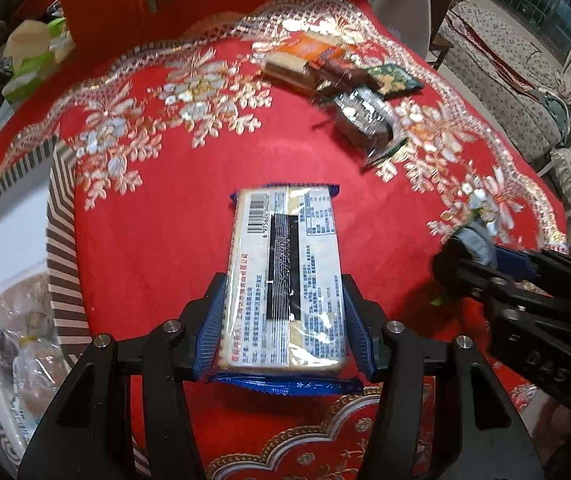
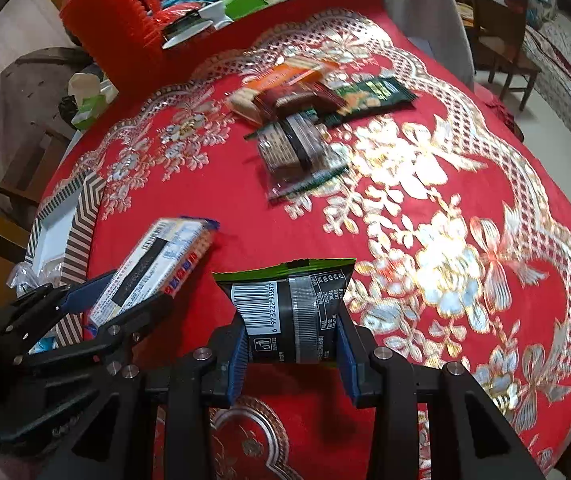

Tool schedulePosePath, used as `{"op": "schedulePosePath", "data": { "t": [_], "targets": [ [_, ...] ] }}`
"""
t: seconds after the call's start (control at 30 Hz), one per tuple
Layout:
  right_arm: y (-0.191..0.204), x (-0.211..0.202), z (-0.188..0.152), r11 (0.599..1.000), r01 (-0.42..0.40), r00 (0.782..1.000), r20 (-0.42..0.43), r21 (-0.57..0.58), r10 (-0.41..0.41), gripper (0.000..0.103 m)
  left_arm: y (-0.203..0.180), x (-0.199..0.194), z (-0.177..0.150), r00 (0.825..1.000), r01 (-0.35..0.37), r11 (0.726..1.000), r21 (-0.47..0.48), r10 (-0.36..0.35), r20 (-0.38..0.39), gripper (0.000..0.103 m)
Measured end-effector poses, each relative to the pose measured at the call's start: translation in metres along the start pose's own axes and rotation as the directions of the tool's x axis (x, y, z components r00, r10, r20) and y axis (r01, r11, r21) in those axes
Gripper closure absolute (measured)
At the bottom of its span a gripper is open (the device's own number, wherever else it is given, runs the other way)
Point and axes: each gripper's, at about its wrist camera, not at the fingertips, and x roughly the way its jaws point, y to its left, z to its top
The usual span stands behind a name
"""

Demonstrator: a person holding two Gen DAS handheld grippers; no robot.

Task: Organize snacks
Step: 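Carry the wafer bar and green-black packet over the white tray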

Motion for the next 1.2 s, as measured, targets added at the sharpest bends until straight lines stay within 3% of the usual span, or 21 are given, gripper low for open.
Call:
{"op": "schedulePosePath", "data": {
  "t": [0.43, 0.53, 0.57, 0.67, 1.2],
  "targets": [
    [-0.019, -0.018, -0.013, 1.000, 0.015, 1.000, 0.024, -0.005, -0.014, 0.066, -0.006, 0.024, 0.014, 0.999, -0.050, 0.998, -0.030, 0.049, -0.017, 0.040],
    [-0.022, -0.018, -0.013, 1.000, 0.011, 1.000, 0.021, -0.002, -0.011, 0.066, -0.007, 0.025, 0.015, 0.998, -0.055, 0.998, -0.031, 0.054, -0.021, 0.041],
    [-0.023, -0.017, -0.012, 1.000, 0.009, 1.000, 0.019, 0.000, -0.009, 0.066, -0.008, 0.025, 0.015, 0.998, -0.064, 0.998, -0.023, 0.063, -0.020, 0.049],
    [-0.021, -0.017, -0.011, 1.000, 0.005, 1.000, 0.021, -0.001, -0.005, 0.066, -0.008, 0.021, 0.012, 0.999, -0.045, 0.999, -0.026, 0.045, -0.019, 0.049],
    [0.003, -0.019, 0.000, 1.000, -0.016, 0.999, 0.044, -0.019, 0.017, 0.066, -0.004, -0.046, 0.014, 0.993, -0.070, 0.997, -0.034, 0.072, 0.089, 0.049]
  ]
}}
